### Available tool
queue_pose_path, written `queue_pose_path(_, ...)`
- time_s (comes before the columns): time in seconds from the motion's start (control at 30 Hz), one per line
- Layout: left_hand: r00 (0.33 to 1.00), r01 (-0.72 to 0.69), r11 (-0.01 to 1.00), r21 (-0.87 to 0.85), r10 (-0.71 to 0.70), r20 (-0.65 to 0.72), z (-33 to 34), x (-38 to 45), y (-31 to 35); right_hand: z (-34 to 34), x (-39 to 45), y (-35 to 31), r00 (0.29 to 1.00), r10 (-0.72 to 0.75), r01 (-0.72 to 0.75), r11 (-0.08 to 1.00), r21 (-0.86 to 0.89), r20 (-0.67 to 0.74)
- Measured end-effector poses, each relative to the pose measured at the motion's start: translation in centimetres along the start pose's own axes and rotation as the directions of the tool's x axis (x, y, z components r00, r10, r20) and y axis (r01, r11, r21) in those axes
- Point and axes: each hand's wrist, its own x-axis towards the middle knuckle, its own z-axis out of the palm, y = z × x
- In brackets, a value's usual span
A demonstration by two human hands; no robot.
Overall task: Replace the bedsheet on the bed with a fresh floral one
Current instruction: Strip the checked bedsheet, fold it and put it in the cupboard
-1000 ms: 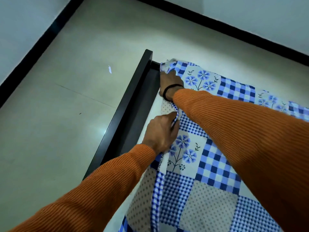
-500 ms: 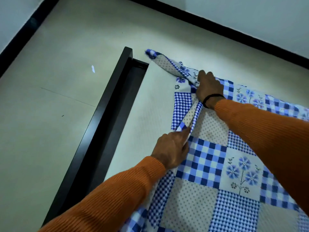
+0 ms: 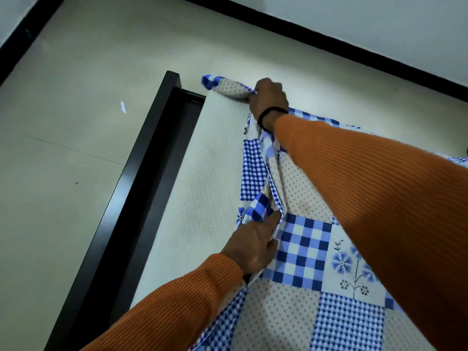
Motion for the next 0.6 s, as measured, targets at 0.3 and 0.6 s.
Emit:
queue_pose_path(0.3, 0.963, -0.001, 0.994, -0.110, 0.031, 0.267, 1.0, 1.5, 4.8, -8.1, -0.1, 14.7, 0.839, 0.519, -0.474, 0.845, 0.246, -0.166)
queue_pose_path(0.6, 0.979, 0.055, 0.998, -0.011, -0.052, 0.196, 8.0, 1.5, 7.4, -6.0, -9.0, 24.8, 0.785, 0.569, -0.612, 0.652, 0.448, 0.243)
